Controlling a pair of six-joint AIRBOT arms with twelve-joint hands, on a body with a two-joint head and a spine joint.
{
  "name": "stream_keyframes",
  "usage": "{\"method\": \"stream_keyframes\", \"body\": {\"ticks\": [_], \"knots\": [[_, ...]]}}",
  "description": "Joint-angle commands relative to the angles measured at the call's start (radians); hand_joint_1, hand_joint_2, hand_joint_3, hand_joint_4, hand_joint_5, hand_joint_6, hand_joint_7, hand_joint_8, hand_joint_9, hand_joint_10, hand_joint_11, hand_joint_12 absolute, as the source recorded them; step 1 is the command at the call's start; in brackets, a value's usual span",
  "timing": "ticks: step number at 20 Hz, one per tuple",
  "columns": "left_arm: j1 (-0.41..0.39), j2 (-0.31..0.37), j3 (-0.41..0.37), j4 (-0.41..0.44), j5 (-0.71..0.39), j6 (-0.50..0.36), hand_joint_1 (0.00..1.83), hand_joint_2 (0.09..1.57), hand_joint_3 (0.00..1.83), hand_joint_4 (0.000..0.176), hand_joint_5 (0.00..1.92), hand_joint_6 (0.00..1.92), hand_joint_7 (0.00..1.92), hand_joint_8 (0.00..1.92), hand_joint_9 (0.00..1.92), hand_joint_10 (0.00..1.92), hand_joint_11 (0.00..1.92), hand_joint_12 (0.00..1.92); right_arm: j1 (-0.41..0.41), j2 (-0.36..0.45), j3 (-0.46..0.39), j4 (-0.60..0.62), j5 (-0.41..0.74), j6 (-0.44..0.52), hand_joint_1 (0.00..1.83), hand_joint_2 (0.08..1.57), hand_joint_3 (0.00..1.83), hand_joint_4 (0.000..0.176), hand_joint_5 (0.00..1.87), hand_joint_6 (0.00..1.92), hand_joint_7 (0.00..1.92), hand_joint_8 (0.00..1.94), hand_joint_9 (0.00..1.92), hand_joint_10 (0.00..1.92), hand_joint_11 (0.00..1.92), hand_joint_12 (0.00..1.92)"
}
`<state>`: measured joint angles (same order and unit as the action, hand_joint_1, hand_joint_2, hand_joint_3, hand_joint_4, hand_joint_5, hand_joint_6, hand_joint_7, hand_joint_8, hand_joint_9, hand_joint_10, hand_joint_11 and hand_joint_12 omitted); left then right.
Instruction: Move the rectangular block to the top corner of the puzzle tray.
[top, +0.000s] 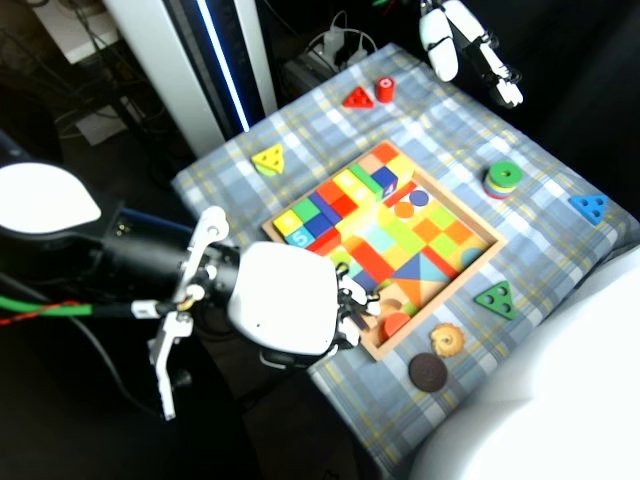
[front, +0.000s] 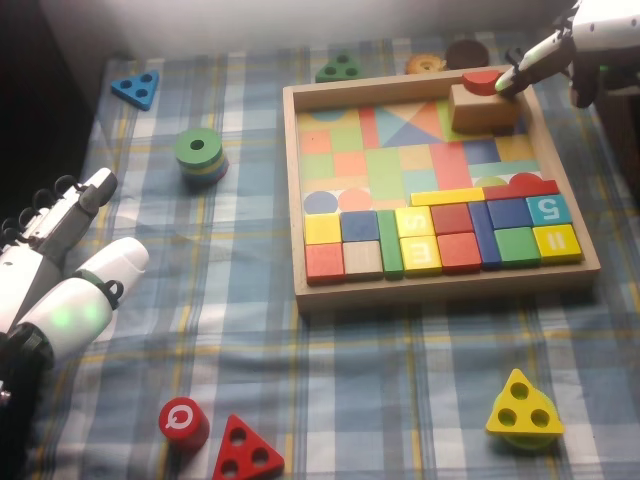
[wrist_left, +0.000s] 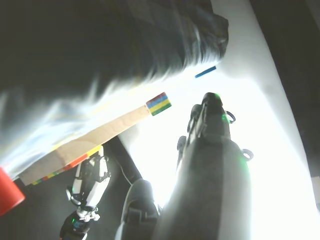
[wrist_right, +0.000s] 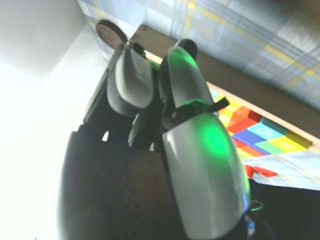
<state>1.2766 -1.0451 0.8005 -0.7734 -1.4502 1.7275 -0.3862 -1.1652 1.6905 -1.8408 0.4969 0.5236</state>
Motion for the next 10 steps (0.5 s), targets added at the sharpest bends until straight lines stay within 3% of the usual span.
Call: {"method": "stream_keyframes", "body": {"ticks": [1,2,4,6,10], "knots": [[-0.003,0.005,0.000,0.043,-0.111,-0.004,0.00,1.42,0.00,0.101,0.15,0.00,0.10,0.00,0.08,0.00,0.00,0.00,-0.005,-0.006,0.013,0.006,-0.037,-0.008,1.65,1.19,0.00,0.000,0.45,0.00,1.22,1.94,1.38,1.92,1.44,1.92],[-0.003,0.005,0.000,0.043,-0.111,-0.004,0.00,1.40,0.00,0.119,0.14,0.00,0.09,0.00,0.08,0.00,0.00,0.00,-0.009,-0.010,0.024,0.005,-0.041,-0.008,1.63,1.20,0.00,0.000,0.44,0.00,1.20,1.94,1.36,1.92,1.19,1.92],[-0.003,0.005,-0.001,0.043,-0.111,-0.004,0.00,1.39,0.00,0.128,0.13,0.00,0.10,0.00,0.09,0.01,0.01,0.01,-0.012,-0.017,0.039,0.005,-0.051,-0.008,1.62,1.20,0.00,0.000,0.45,0.00,1.18,1.94,1.35,1.92,1.30,1.92],[-0.003,0.005,-0.001,0.043,-0.111,-0.004,0.00,1.37,0.00,0.125,0.14,0.00,0.11,0.00,0.10,0.01,0.02,0.01,-0.012,-0.021,0.051,0.005,-0.058,-0.008,1.60,1.20,0.00,0.000,0.44,0.00,1.11,1.94,1.32,1.92,1.40,1.92],[-0.003,0.004,-0.001,0.043,-0.111,-0.004,0.00,1.37,0.00,0.130,0.14,0.00,0.10,0.00,0.09,0.00,0.01,0.01,-0.012,-0.021,0.062,0.006,-0.071,-0.008,1.64,1.18,0.00,0.000,0.46,0.00,1.14,1.94,1.34,1.92,1.42,1.92]]}}
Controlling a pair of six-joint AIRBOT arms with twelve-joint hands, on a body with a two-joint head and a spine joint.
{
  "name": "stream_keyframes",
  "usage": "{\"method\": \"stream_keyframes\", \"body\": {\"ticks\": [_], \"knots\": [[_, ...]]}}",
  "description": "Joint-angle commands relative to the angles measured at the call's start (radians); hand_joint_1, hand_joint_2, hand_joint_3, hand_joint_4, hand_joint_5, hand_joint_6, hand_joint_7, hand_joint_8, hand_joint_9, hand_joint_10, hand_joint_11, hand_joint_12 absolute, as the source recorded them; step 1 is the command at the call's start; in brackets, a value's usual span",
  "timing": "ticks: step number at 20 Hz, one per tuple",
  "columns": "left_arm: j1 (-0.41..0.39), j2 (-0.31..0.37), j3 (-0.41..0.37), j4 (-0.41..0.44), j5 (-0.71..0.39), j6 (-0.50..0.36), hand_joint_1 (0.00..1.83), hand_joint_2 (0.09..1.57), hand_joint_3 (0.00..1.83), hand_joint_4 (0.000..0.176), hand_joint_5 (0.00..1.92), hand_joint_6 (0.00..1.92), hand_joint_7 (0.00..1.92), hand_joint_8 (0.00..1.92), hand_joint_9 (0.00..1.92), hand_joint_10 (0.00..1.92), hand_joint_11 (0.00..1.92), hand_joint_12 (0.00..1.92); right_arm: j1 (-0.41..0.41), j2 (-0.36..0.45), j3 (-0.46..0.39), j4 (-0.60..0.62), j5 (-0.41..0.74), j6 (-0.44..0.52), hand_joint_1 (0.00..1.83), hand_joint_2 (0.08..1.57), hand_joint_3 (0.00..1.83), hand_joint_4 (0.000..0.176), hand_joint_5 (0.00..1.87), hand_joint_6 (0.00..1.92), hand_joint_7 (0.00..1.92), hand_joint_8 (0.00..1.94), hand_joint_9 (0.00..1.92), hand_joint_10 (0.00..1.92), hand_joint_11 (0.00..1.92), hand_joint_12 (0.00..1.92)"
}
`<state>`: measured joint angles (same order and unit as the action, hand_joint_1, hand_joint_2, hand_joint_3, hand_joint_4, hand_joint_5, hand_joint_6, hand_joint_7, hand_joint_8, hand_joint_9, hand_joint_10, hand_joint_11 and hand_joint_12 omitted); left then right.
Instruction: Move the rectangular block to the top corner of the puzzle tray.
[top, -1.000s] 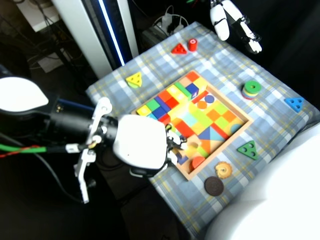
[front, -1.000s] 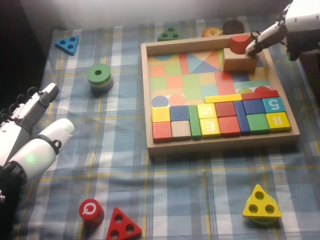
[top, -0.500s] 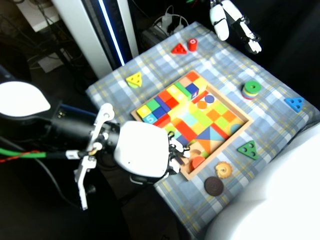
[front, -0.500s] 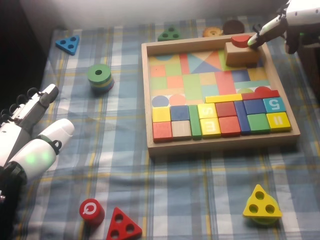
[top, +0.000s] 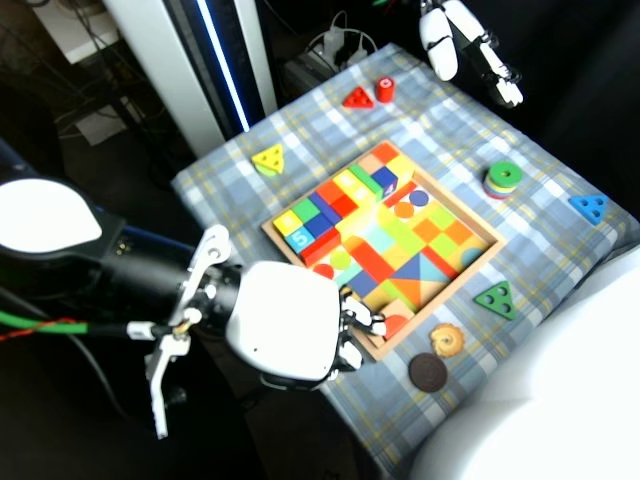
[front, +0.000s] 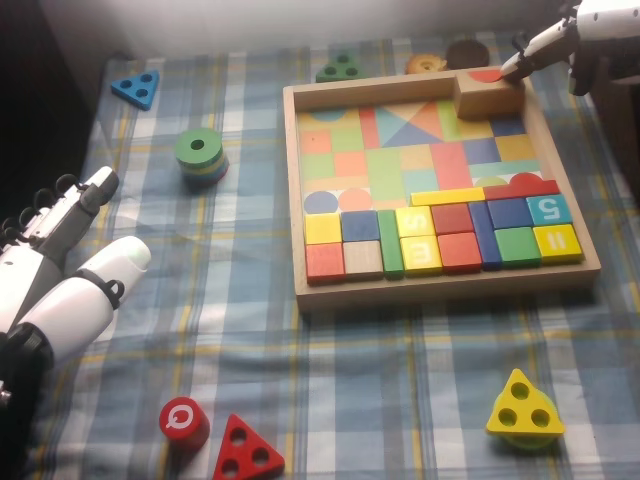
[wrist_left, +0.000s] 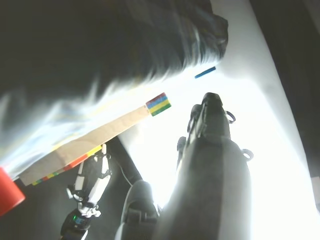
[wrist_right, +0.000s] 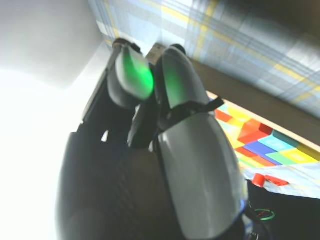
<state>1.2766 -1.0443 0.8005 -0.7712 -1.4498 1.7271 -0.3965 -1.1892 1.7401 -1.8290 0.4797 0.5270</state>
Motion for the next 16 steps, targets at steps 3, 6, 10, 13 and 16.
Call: {"method": "stream_keyframes", "body": {"ticks": [3,6,10,13,16], "knots": [[-0.004,0.002,-0.001,0.041,-0.112,-0.004,0.00,1.38,0.00,0.114,0.15,0.00,0.11,0.00,0.10,0.01,0.02,0.02,-0.001,0.002,0.025,-0.006,-0.059,-0.012,1.64,1.19,0.00,0.000,0.46,0.00,1.15,1.94,1.36,1.92,1.45,1.92],[-0.004,0.002,-0.001,0.041,-0.111,-0.004,0.00,1.37,0.00,0.131,0.14,0.00,0.12,0.00,0.11,0.00,0.01,0.12,0.014,-0.002,0.032,-0.005,-0.071,-0.015,1.61,1.19,0.00,0.008,0.46,0.00,1.14,1.94,1.34,1.92,1.42,1.92],[-0.004,0.002,-0.001,0.041,-0.111,-0.004,0.00,1.37,0.00,0.108,0.15,0.00,0.11,0.00,0.11,0.00,0.00,0.15,0.039,-0.014,0.050,0.022,-0.075,-0.036,1.64,1.21,0.00,0.000,0.41,0.00,1.15,1.94,1.38,1.92,1.46,1.92],[-0.004,0.001,-0.001,0.040,-0.111,-0.005,0.00,1.38,0.00,0.111,0.15,0.00,0.11,0.00,0.10,0.00,0.00,0.10,0.040,-0.015,0.054,0.092,-0.080,-0.091,1.65,1.20,0.00,0.000,0.41,0.00,1.23,1.94,1.45,1.92,1.52,1.92],[-0.003,0.001,-0.002,0.039,-0.112,-0.006,0.00,1.39,0.00,0.092,0.17,0.00,0.11,0.00,0.09,0.00,0.00,0.05,0.040,-0.015,0.059,0.161,-0.084,-0.136,1.66,1.20,0.00,0.000,0.40,0.01,1.25,1.94,1.48,1.92,1.56,1.92]]}}
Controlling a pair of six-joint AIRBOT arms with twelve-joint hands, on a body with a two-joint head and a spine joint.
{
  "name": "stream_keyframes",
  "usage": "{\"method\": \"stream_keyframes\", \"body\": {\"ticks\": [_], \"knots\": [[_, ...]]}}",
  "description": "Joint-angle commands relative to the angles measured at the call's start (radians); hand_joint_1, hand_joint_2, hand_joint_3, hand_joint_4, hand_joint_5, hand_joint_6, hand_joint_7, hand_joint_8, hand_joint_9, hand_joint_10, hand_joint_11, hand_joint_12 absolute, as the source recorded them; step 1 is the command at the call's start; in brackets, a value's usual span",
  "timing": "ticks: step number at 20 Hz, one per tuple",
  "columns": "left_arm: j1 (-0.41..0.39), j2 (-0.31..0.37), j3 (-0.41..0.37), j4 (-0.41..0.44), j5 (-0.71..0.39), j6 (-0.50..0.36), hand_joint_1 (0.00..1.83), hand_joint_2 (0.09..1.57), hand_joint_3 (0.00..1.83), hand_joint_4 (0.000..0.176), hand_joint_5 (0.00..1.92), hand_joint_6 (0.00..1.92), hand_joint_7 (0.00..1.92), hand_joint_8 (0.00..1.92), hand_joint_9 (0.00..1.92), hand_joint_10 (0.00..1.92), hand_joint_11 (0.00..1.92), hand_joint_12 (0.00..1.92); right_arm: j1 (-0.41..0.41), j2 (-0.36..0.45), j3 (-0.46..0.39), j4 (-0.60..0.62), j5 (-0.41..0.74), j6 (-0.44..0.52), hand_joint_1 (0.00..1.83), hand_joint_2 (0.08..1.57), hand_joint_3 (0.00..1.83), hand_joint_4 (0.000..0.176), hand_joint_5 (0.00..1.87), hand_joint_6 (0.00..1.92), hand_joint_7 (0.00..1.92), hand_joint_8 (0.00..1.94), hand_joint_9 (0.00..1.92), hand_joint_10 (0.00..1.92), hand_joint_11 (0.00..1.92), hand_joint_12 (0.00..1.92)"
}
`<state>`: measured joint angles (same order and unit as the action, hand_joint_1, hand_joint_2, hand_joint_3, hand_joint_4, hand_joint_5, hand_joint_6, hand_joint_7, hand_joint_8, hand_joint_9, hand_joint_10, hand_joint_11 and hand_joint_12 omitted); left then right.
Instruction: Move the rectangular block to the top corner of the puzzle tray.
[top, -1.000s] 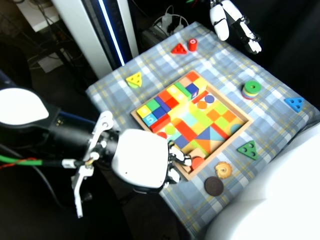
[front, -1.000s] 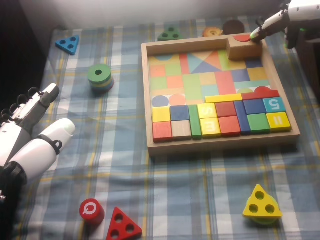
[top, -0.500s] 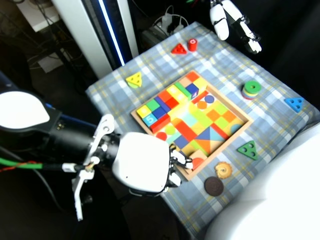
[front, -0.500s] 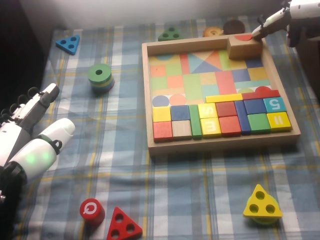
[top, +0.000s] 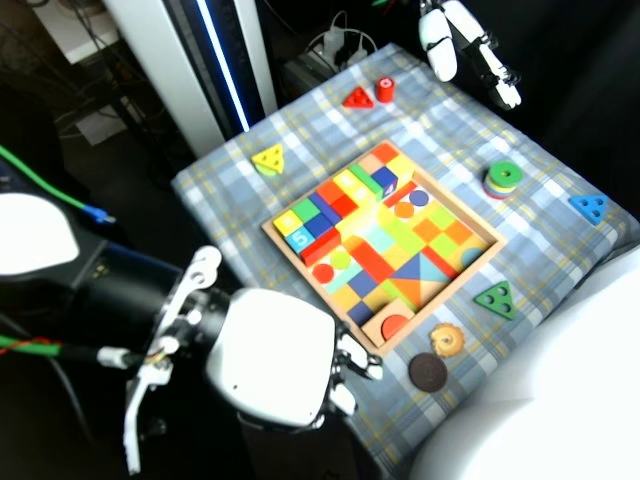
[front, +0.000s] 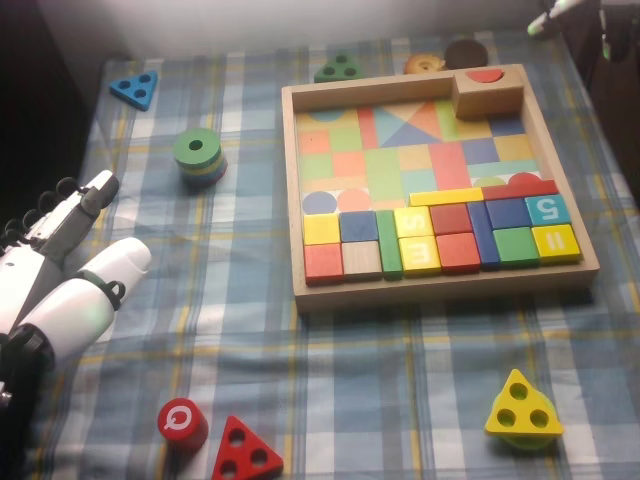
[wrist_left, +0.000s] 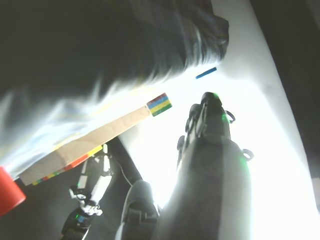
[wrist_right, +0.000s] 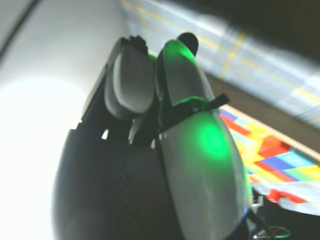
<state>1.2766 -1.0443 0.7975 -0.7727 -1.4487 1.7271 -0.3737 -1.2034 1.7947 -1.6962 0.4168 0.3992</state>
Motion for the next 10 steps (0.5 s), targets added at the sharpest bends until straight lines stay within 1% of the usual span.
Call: {"method": "stream_keyframes", "body": {"ticks": [1,2,3,4,5,6,7,8,9,10], "knots": [[-0.003,0.001,0.001,0.041,-0.113,-0.006,0.00,1.39,0.00,0.086,0.18,0.00,0.12,0.00,0.10,0.00,0.00,0.09,0.017,0.003,0.004,0.057,-0.021,-0.021,1.66,1.21,0.00,0.000,0.39,0.00,1.24,1.94,1.48,1.92,1.55,1.92],[-0.002,0.001,0.001,0.041,-0.113,-0.006,0.00,1.39,0.00,0.087,0.17,0.00,0.11,0.00,0.09,0.00,0.00,0.06,0.017,0.009,0.003,0.089,-0.021,-0.037,1.65,1.20,0.00,0.000,0.40,0.00,1.26,1.94,1.47,1.92,1.54,1.92],[-0.001,0.001,0.001,0.040,-0.114,-0.007,0.00,1.38,0.00,0.087,0.17,0.00,0.12,0.00,0.10,0.01,0.00,0.10,0.017,0.021,-0.003,0.133,-0.021,-0.056,1.62,1.21,0.00,0.000,0.40,0.00,1.28,1.94,1.46,1.92,1.53,1.92],[0.000,0.002,0.001,0.039,-0.114,-0.007,0.00,1.38,0.00,0.093,0.17,0.00,0.12,0.00,0.10,0.01,0.00,0.10,0.017,0.040,-0.018,0.188,-0.021,-0.085,1.61,1.22,0.01,0.000,0.38,0.00,1.24,1.94,1.43,1.92,1.51,1.92],[0.000,0.002,0.000,0.039,-0.116,-0.007,0.00,1.38,0.00,0.095,0.17,0.00,0.12,0.00,0.10,0.00,0.00,0.08,0.017,0.069,-0.045,0.227,-0.021,-0.090,1.63,1.21,0.00,0.000,0.39,0.01,1.23,1.94,1.43,1.92,1.51,1.92],[0.002,0.002,-0.001,0.039,-0.120,-0.007,0.00,1.38,0.00,0.081,0.18,0.00,0.12,0.00,0.10,0.00,0.00,0.08,0.016,0.112,-0.092,0.326,-0.021,-0.154,1.62,1.22,0.00,0.000,0.38,0.00,1.26,1.94,1.46,1.92,1.52,1.92],[0.005,0.002,-0.002,0.037,-0.124,-0.007,0.00,1.39,0.00,0.076,0.18,0.00,0.12,0.00,0.09,0.01,0.00,0.01,0.007,0.143,-0.135,0.451,-0.019,-0.260,1.64,1.21,0.00,0.000,0.38,0.00,1.29,1.94,1.46,1.92,1.52,1.92],[0.009,0.003,-0.004,0.035,-0.129,-0.007,0.00,1.38,0.00,0.079,0.17,0.00,0.11,0.00,0.09,0.01,0.00,0.00,-0.011,0.179,-0.183,0.574,-0.016,-0.365,1.63,1.20,0.00,0.000,0.39,0.01,1.30,1.94,1.46,1.92,1.52,1.92],[0.012,0.004,-0.006,0.033,-0.132,-0.009,0.00,1.38,0.00,0.082,0.17,0.00,0.12,0.00,0.09,0.01,0.00,0.00,-0.038,0.220,-0.248,0.756,-0.004,-0.538,1.61,1.23,0.01,0.000,0.35,0.00,1.25,1.94,1.46,1.92,1.51,1.92],[0.014,0.005,-0.006,0.030,-0.134,-0.010,0.00,1.39,0.00,0.080,0.18,0.00,0.13,0.01,0.09,0.01,0.00,0.00,-0.064,0.242,-0.281,0.876,0.016,-0.645,1.66,1.24,0.00,0.000,0.33,0.00,1.27,1.94,1.49,1.92,1.52,1.92]]}}
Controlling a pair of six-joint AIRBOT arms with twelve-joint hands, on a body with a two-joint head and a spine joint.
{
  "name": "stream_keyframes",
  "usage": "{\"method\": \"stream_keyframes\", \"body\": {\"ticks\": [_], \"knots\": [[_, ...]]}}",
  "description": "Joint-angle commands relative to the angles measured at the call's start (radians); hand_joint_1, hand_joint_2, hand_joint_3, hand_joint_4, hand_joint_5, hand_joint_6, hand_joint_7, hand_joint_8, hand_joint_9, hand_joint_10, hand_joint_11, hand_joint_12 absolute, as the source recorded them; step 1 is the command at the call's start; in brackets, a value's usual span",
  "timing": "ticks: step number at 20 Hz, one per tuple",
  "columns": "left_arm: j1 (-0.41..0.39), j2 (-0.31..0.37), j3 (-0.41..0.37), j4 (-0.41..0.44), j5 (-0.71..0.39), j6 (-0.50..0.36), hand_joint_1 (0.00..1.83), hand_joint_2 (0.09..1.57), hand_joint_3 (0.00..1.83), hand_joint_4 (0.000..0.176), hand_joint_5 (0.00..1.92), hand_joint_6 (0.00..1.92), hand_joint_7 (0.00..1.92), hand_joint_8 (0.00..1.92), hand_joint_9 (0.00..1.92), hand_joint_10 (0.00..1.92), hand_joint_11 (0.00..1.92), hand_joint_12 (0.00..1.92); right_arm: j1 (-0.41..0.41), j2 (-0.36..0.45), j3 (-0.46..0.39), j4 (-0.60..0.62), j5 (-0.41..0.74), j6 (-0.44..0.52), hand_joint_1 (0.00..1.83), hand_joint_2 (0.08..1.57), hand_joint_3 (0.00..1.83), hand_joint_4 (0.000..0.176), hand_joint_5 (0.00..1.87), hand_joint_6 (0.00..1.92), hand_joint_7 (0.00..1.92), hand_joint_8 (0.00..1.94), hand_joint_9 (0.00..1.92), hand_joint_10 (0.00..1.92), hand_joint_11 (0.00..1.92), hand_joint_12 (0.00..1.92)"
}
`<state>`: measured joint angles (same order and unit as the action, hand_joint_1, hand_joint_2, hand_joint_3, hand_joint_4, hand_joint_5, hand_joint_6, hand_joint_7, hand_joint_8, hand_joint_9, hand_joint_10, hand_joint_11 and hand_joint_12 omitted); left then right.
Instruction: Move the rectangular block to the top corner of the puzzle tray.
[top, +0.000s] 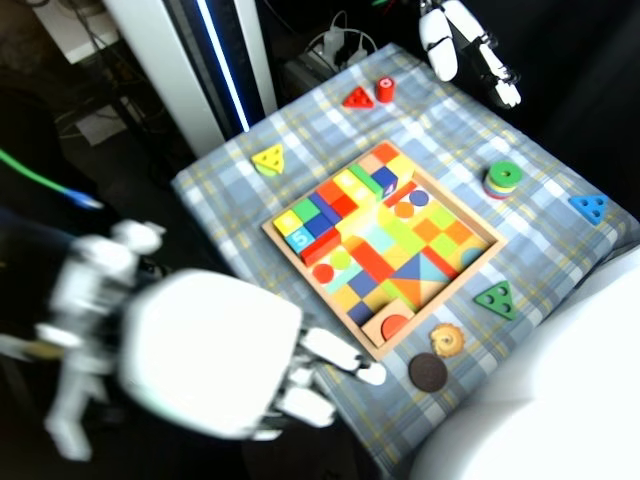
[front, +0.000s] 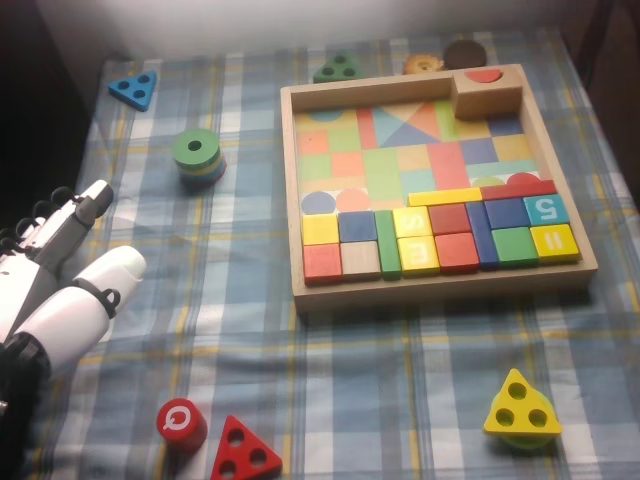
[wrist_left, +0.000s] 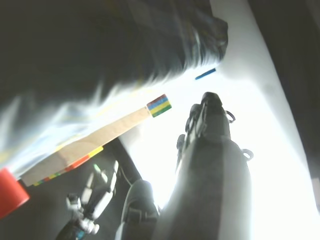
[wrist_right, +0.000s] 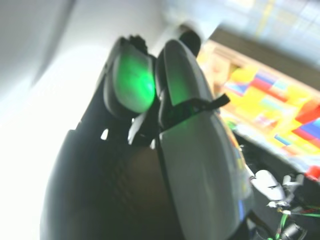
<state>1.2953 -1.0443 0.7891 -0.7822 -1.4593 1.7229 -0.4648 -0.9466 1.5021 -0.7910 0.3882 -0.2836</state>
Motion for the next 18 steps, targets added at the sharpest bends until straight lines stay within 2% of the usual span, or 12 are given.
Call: {"method": "stream_keyframes", "body": {"ticks": [1,2,3,4,7,8,9,10,12,14,15,18], "knots": [[-0.002,0.005,0.002,0.034,-0.125,-0.006,0.00,1.39,0.00,0.082,0.18,0.00,0.13,0.01,0.09,0.01,0.01,0.00,-0.029,0.002,-0.015,0.152,0.126,-0.102,1.65,1.25,0.01,0.000,0.33,0.00,1.27,1.94,1.49,1.92,1.51,1.92],[-0.001,0.004,0.002,0.030,-0.127,-0.007,0.00,1.38,0.00,0.091,0.17,0.00,0.13,0.01,0.10,0.01,0.02,0.01,-0.090,0.004,-0.023,0.292,0.191,-0.153,1.66,1.25,0.01,0.000,0.33,0.00,1.25,1.94,1.49,1.92,1.51,1.92],[0.000,0.004,0.002,0.030,-0.127,-0.010,0.00,1.38,0.00,0.080,0.18,0.00,0.13,0.01,0.11,0.02,0.03,0.02,-0.167,0.000,-0.024,0.410,0.273,-0.154,1.67,1.25,0.00,0.000,0.33,0.00,1.25,1.94,1.50,1.92,1.52,1.92],[0.000,0.004,0.002,0.033,-0.126,-0.010,0.00,1.37,0.00,0.087,0.17,0.00,0.12,0.00,0.10,0.01,0.01,0.01,-0.214,0.000,-0.029,0.475,0.321,-0.154,1.66,1.24,0.00,0.000,0.33,0.00,1.23,1.94,1.49,1.92,1.52,1.92],[-0.002,0.004,0.003,0.043,-0.127,-0.010,0.00,1.38,0.00,0.088,0.18,0.01,0.13,0.00,0.10,0.01,0.01,0.01,-0.386,-0.001,-0.063,0.690,0.468,-0.174,1.58,1.24,0.00,0.000,0.34,0.00,1.27,1.94,1.50,1.92,1.52,1.92],[-0.002,0.004,0.003,0.042,-0.127,-0.010,0.00,1.38,0.00,0.087,0.18,0.01,0.13,0.00,0.11,0.01,0.02,0.02,-0.441,0.005,-0.088,0.762,0.511,-0.216,1.59,1.25,0.00,0.000,0.34,0.00,1.22,1.94,1.50,1.92,1.54,1.92],[-0.002,0.005,0.002,0.042,-0.127,-0.010,0.00,1.37,0.00,0.097,0.17,0.00,0.12,0.00,0.10,0.01,0.01,0.02,-0.475,0.017,-0.130,0.833,0.538,-0.295,1.61,1.25,0.00,0.000,0.34,0.00,1.19,1.94,1.48,1.92,1.55,1.92],[-0.001,0.005,0.001,0.041,-0.129,-0.010,0.00,1.37,0.00,0.083,0.16,0.00,0.12,0.00,0.09,0.00,0.00,0.00,-0.504,0.023,-0.178,0.901,0.574,-0.397,1.60,1.24,0.00,0.000,0.35,0.00,1.19,1.94,1.46,1.92,1.53,1.92],[-0.001,0.005,0.000,0.041,-0.131,-0.010,0.00,1.37,0.00,0.086,0.16,0.00,0.12,0.00,0.09,0.00,0.00,0.00,-0.578,0.051,-0.256,1.016,0.649,-0.531,1.59,1.23,0.00,0.000,0.39,0.01,1.17,1.94,1.40,1.92,1.47,1.92],[-0.002,0.004,0.001,0.040,-0.129,-0.010,0.00,1.38,0.00,0.081,0.18,0.01,0.13,0.00,0.10,0.01,0.01,0.01,-0.659,0.073,-0.313,1.088,0.744,-0.592,1.65,1.24,0.00,0.000,0.38,0.00,1.16,1.94,1.39,1.92,1.46,1.92],[-0.003,0.003,0.001,0.040,-0.129,-0.010,0.00,1.37,0.00,0.088,0.16,0.00,0.12,0.00,0.10,0.00,0.01,0.00,-0.693,0.079,-0.342,1.118,0.787,-0.611,1.66,1.23,0.00,0.000,0.41,0.01,1.18,1.94,1.40,1.92,1.45,1.92],[-0.004,0.001,0.000,0.038,-0.128,-0.013,0.00,1.38,0.00,0.078,0.16,0.00,0.13,0.00,0.11,0.01,0.01,0.01,-0.782,0.103,-0.472,1.242,0.947,-0.794,1.64,1.23,0.00,0.000,0.47,0.02,1.28,1.94,1.49,1.92,1.51,1.92]]}}
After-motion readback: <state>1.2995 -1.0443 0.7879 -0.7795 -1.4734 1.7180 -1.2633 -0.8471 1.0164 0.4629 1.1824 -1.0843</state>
